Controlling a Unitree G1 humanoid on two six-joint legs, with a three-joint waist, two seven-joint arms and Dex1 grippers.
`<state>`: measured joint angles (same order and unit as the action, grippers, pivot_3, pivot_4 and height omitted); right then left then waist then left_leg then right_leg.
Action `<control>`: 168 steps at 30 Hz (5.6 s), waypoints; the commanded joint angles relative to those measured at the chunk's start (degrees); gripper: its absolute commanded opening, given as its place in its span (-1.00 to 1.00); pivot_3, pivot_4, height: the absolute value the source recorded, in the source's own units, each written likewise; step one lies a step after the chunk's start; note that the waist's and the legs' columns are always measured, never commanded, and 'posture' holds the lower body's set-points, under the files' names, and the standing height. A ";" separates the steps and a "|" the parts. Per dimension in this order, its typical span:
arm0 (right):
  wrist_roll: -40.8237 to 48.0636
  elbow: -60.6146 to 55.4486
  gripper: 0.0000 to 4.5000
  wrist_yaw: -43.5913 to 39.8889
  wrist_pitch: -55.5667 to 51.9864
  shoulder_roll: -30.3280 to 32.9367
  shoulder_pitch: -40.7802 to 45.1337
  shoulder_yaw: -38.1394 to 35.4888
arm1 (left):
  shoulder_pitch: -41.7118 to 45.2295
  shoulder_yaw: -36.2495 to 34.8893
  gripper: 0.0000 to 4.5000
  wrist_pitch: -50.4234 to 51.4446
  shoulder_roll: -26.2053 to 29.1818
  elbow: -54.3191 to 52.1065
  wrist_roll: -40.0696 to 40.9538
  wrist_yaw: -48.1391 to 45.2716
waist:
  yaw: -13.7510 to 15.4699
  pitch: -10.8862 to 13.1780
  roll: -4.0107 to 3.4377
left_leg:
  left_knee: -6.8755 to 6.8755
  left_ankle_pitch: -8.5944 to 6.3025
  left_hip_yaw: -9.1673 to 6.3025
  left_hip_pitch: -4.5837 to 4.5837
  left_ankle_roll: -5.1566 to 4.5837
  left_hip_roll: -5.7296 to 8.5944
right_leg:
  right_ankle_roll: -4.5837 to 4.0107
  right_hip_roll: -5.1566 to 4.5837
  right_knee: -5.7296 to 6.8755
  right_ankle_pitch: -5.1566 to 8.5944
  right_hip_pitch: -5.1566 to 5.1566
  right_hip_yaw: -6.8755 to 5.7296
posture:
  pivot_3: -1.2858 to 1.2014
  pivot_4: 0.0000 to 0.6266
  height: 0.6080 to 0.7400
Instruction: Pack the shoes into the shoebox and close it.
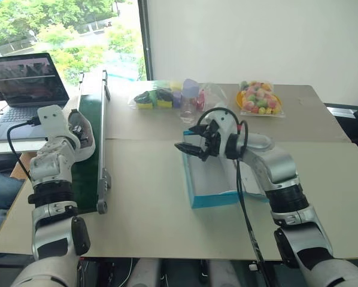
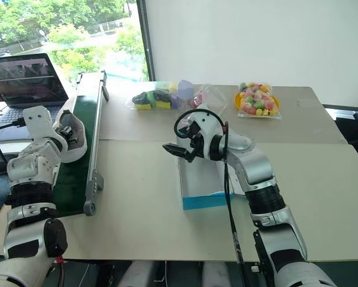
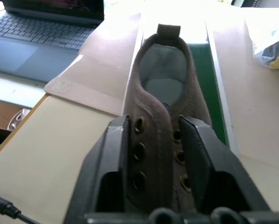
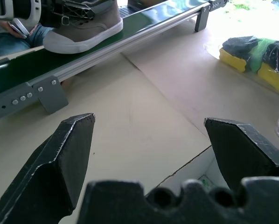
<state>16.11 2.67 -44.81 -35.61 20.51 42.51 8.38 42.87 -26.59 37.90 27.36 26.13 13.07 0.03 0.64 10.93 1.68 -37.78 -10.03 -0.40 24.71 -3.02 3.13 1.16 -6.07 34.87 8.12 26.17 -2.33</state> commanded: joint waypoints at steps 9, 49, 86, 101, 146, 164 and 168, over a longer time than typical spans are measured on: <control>0.59 -1.96 1.00 0.41 0.04 1.30 0.95 -1.75 | -0.10 -3.95 -0.98 2.43 -2.24 -5.50 4.60 3.76 | 0.06 -0.01 0.01 | 0.00 0.03 0.00 -0.01 0.05 -0.02 | 0.09 -0.01 0.02 -0.18 -0.03 -0.03 | 0.03 -0.52 0.97; 38.52 7.75 0.76 35.38 -23.23 -13.78 13.97 -37.75 | 12.48 18.06 -1.00 4.26 -26.09 -28.51 15.94 -4.70 | -1.01 0.00 0.07 | -0.04 0.36 0.32 0.40 -0.70 -0.46 | -0.11 0.58 -0.79 -0.54 -0.02 0.15 | 0.03 -0.52 0.97; 29.18 -7.81 -0.91 41.88 -43.74 0.80 12.84 -16.39 | -0.74 34.30 0.09 11.15 17.29 -51.34 22.57 -51.76 | -1.37 0.13 -0.15 | 0.04 0.33 0.49 0.49 -0.64 -0.90 | -0.85 0.85 -0.86 -0.20 0.19 0.18 | 0.03 -0.52 0.97; 13.19 -3.86 -0.91 33.81 -40.21 11.07 6.56 -0.90 | -4.86 33.69 0.09 9.39 21.17 -52.28 18.47 -54.07 | -1.38 0.13 -0.15 | 0.00 0.33 0.60 0.53 -0.64 -0.99 | -0.76 0.91 -0.94 -0.23 0.17 0.14 | 0.03 -0.52 0.97; -2.63 3.08 1.00 -1.69 9.13 7.27 10.21 5.17 | -11.93 7.75 0.56 28.50 4.26 -54.05 8.86 -12.94 | -1.29 0.12 -0.13 | -0.04 0.38 0.59 0.38 -0.55 -1.00 | -0.28 0.90 -0.83 -0.54 0.11 0.13 | 0.03 -0.52 0.97; -2.83 13.30 1.00 -2.65 11.91 -2.97 10.32 2.07 | -18.61 1.85 0.98 27.89 -1.48 -55.14 -0.68 0.91 | -1.25 0.10 -0.10 | -0.05 0.17 0.56 0.31 0.01 -1.01 | -0.48 0.94 -0.78 -0.72 0.09 0.13 | 0.03 -0.52 0.97; -4.63 14.10 1.00 -1.06 13.61 -2.60 9.26 1.67 | -18.54 1.07 0.98 25.05 -2.45 -53.27 -0.31 0.37 | -1.16 0.10 -0.09 | -0.05 0.16 0.56 0.31 0.03 -1.00 | -0.48 0.91 -0.79 -0.72 0.10 0.13 | 0.03 -0.52 0.97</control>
<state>11.99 17.23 -46.95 -24.02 17.61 51.28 11.91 23.84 -24.42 65.54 24.62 -26.62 13.31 0.53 -0.52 11.03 1.60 -37.84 -9.87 0.16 25.02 -2.98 2.13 0.68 -5.16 34.07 7.40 26.27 -2.20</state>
